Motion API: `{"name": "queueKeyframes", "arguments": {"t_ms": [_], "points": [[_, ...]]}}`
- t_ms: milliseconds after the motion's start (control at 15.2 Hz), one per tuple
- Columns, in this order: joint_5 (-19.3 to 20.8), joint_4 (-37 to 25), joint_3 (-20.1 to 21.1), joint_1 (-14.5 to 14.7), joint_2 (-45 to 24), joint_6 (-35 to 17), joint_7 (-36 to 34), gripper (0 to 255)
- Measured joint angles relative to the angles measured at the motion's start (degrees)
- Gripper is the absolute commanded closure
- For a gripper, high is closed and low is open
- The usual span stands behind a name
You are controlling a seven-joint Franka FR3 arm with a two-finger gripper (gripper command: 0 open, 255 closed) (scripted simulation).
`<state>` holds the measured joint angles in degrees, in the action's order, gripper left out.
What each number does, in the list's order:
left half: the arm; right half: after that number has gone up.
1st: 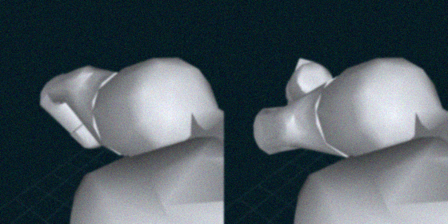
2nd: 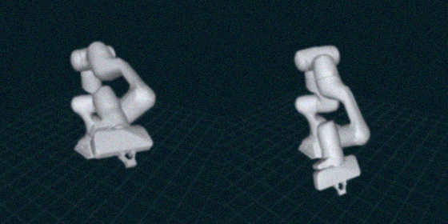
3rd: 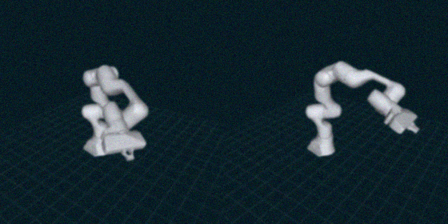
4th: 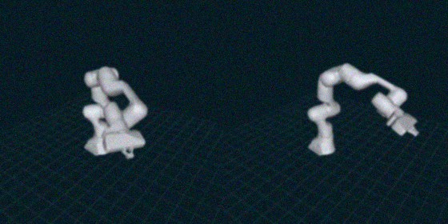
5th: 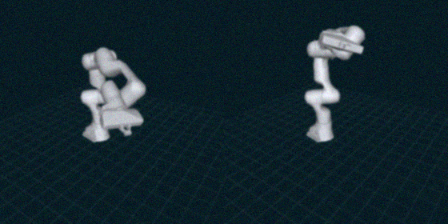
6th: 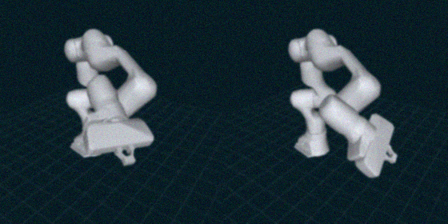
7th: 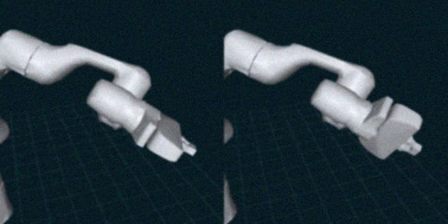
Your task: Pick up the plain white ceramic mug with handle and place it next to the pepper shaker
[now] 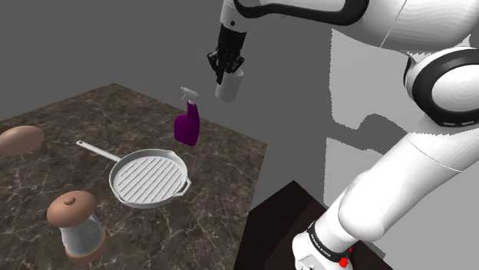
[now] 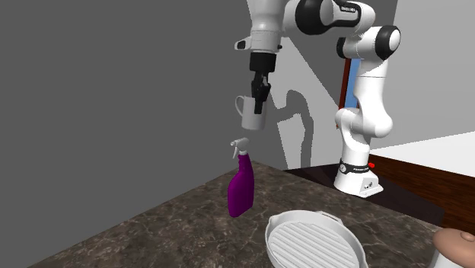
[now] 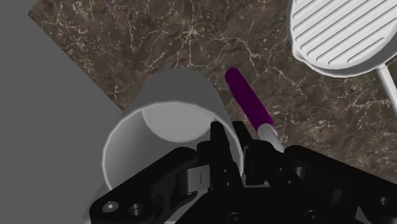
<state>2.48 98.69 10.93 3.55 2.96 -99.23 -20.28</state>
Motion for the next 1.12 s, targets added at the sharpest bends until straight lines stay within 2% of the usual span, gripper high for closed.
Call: {"name": "queueKeyframes", "arguments": {"t_ms": [264, 528, 1122], "points": [[-0.1, -1.4, 0.6, 0.6, 0.6, 2.1, -1.1, 255], [-0.9, 2.7, 3.1, 2.7, 4.3, 1.7, -5.5, 255], [-2.5, 6.0, 9.6, 7.6, 8.1, 2.5, -16.6, 255]]}}
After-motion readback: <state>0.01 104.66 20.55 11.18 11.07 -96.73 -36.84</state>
